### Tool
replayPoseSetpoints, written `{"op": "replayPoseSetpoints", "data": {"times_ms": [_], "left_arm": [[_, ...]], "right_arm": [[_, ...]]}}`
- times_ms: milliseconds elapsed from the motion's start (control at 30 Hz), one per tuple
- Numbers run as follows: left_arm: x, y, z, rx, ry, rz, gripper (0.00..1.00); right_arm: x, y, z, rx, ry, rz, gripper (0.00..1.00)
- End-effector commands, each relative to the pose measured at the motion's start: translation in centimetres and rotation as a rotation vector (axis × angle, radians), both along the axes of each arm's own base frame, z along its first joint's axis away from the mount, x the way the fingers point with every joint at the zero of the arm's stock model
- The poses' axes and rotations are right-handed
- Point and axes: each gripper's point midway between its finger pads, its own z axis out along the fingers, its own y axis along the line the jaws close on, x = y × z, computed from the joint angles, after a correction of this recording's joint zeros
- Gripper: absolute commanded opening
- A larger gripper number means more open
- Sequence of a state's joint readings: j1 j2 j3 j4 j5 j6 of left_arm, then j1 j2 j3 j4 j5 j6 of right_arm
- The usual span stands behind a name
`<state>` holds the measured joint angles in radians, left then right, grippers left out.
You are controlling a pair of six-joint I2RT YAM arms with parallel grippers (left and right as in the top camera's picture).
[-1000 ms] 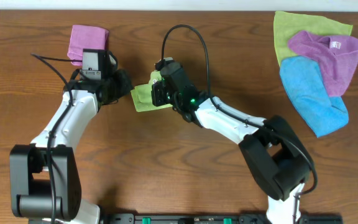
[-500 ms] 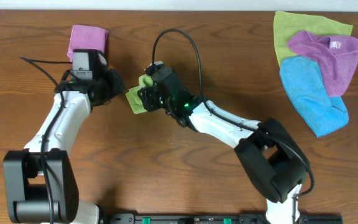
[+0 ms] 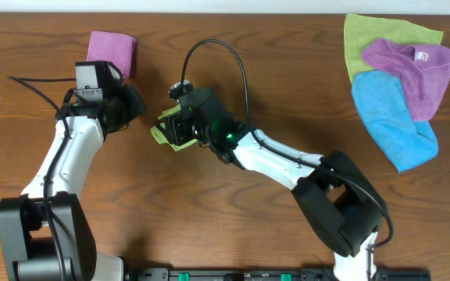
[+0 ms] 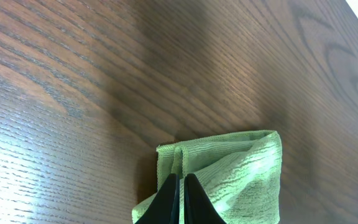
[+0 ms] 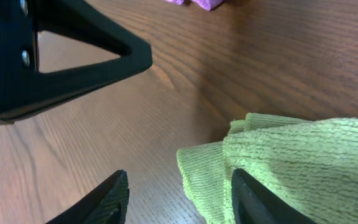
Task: Fold the cloth
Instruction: 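Open the right gripper and retract the right arm to the near right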
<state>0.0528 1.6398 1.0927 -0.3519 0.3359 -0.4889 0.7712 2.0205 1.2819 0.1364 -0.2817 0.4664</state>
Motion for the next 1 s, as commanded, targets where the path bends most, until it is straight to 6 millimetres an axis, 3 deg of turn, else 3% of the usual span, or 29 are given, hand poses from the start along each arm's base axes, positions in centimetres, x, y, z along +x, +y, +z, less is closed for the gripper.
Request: {"op": "replayPoseSetpoints", "data": {"times_ms": [0, 200, 300, 333, 367, 633, 833, 967], "left_arm": [[0.5, 0.7, 1.5, 0.022, -0.041, 0.000, 0.09], [-0.4, 0.8, 1.2, -0.015, -0.002, -0.002, 0.35], [-1.2, 0.5, 1.0, -0.059, 0.029, -0.015, 0.67], [-1.5, 0.3, 1.0, -0.076, 0.039, -0.020, 0.85], [-1.8, 0.2, 0.9, -0.095, 0.052, -0.024, 0.96], [-4.4, -0.6, 0.5, -0.229, 0.163, -0.038, 0.95], [-6.7, -2.0, -1.0, -0.299, 0.241, -0.067, 0.95], [-8.1, -2.6, -2.5, -0.336, 0.275, -0.075, 0.95]], "right_arm": [[0.2, 0.6, 1.3, 0.029, -0.012, 0.018, 0.57], [3.0, -2.0, 4.0, 0.053, -0.056, -0.061, 0.68], [4.2, -4.3, 5.6, 0.055, -0.058, -0.106, 0.90], [4.6, -5.3, 6.2, 0.053, -0.052, -0.121, 0.99], [4.8, -6.2, 6.6, 0.049, -0.044, -0.134, 0.99], [3.3, -13.6, 10.8, -0.023, 0.012, -0.172, 0.99], [-1.6, -19.6, 12.8, -0.224, -0.027, -0.130, 0.99], [-4.8, -23.3, 13.3, -0.250, -0.043, -0.189, 0.99]]}}
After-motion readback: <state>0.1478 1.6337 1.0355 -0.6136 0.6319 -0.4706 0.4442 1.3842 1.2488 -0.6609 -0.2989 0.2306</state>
